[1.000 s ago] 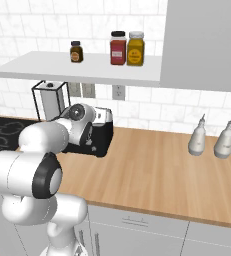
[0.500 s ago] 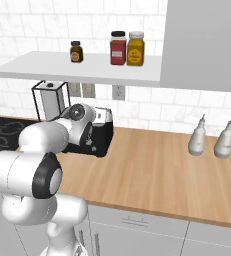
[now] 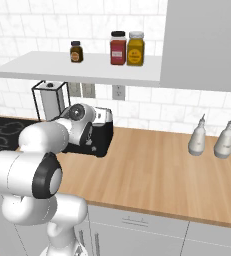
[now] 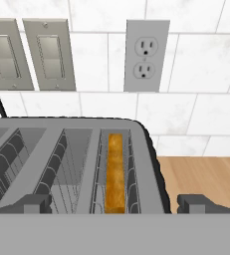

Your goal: Start the toaster. Once the lever pops up, take the bread to the plate on the dining counter.

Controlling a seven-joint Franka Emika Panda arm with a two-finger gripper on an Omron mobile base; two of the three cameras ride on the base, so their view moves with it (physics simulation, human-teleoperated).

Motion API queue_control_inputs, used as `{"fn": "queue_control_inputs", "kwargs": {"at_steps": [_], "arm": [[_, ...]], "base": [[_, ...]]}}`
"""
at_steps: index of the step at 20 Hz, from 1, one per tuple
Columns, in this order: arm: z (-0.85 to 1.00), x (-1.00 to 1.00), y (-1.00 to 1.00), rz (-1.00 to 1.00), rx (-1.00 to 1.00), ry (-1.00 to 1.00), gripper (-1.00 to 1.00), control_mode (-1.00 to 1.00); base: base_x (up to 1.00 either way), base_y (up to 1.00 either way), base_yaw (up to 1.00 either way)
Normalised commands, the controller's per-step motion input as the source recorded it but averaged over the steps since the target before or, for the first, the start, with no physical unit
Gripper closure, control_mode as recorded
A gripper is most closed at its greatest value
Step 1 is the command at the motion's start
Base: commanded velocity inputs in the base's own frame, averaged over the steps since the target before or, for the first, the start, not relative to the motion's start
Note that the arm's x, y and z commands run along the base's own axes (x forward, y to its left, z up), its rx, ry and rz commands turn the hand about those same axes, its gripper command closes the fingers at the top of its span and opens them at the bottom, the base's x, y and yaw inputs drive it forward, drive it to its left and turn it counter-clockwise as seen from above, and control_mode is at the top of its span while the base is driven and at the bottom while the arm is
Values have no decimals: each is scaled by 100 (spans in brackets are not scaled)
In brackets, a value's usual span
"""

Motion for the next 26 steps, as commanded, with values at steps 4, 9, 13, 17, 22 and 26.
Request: {"fn": "queue_control_inputs", "kwargs": {"at_steps": [4,9,13,17,22,26], "arm": [[0,0,0,0,0,0,-100,-100],[0,0,0,0,0,0,-100,-100],[0,0,0,0,0,0,-100,-100],[0,0,0,0,0,0,-100,-100],[0,0,0,0,0,0,-100,-100],[0,0,0,0,0,0,-100,-100]], "base": [[0,0,0],[0,0,0],[0,0,0],[0,0,0],[0,0,0],[0,0,0]]}}
